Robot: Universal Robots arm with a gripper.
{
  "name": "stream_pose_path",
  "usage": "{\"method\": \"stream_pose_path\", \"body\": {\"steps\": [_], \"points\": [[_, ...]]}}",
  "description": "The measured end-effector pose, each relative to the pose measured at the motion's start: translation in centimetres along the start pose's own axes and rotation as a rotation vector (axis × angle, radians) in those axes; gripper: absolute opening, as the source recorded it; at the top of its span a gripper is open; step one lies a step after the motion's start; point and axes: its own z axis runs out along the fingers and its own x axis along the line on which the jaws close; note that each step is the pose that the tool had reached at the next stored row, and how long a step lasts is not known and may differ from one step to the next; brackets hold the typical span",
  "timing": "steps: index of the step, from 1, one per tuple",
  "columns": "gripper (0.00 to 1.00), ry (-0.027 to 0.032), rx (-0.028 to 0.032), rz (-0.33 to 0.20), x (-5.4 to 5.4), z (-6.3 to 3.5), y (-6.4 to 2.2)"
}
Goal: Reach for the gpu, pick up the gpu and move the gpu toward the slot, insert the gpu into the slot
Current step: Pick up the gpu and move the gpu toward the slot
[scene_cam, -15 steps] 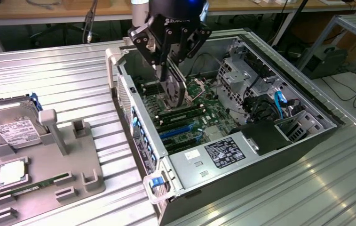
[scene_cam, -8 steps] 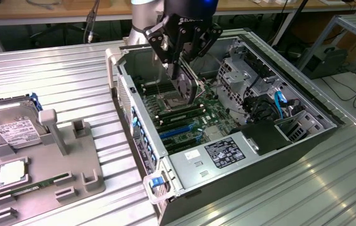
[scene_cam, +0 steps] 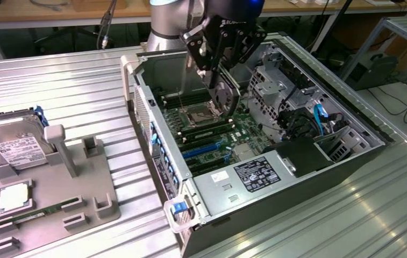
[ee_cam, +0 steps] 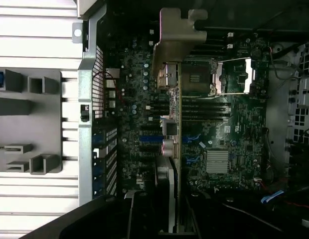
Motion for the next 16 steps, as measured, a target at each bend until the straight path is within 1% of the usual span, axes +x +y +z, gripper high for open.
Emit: {"method": "stream_pose_path", "body": {"steps": [16], "points": [[0.28, 0.0000, -0.0001, 0.000, -4.8, 0.14, -0.11]]}}
